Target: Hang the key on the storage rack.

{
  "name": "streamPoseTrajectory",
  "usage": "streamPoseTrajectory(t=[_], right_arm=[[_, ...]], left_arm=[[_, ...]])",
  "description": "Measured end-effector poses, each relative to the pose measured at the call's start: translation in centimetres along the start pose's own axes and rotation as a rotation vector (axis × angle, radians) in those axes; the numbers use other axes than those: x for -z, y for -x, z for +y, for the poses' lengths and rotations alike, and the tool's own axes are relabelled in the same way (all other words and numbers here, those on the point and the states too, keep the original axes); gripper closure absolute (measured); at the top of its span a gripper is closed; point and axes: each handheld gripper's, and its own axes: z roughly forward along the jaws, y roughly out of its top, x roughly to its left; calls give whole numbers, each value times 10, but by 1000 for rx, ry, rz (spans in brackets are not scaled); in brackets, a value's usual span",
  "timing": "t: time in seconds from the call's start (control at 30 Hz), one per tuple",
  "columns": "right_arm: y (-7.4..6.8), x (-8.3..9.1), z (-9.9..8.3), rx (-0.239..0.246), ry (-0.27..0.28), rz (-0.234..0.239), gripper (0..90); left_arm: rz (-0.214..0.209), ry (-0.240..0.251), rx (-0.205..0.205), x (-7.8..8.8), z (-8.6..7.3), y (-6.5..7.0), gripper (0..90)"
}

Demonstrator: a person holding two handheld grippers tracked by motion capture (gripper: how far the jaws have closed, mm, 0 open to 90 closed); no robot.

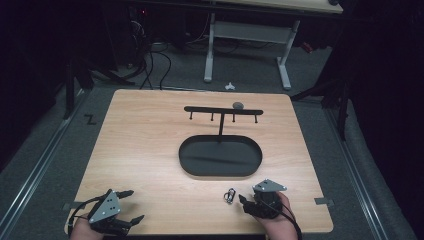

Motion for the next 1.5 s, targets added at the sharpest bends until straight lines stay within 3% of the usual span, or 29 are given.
streamPoseTrajectory(t=[0.2, 0.53, 0.87, 1.07, 1.37, 1.5], right_arm=[[-6, 4, 6, 22, -35, 25, 371], [-4, 10, 20, 31, -98, 64, 371], [-6, 6, 28, 85, -197, 83, 355], [-14, 2, 32, 145, -279, 77, 355], [-25, -4, 38, 189, -328, 94, 356], [-25, -7, 41, 174, -336, 116, 353]], left_arm=[[2, 3, 2, 1, -1, -1, 154], [3, -4, 2, 1, -1, 0, 154], [4, -1, 3, 1, -1, 0, 154], [3, 2, 4, 1, -1, -1, 154], [2, 3, 3, 2, -1, -1, 154], [2, 4, 3, 2, -1, -1, 154]])
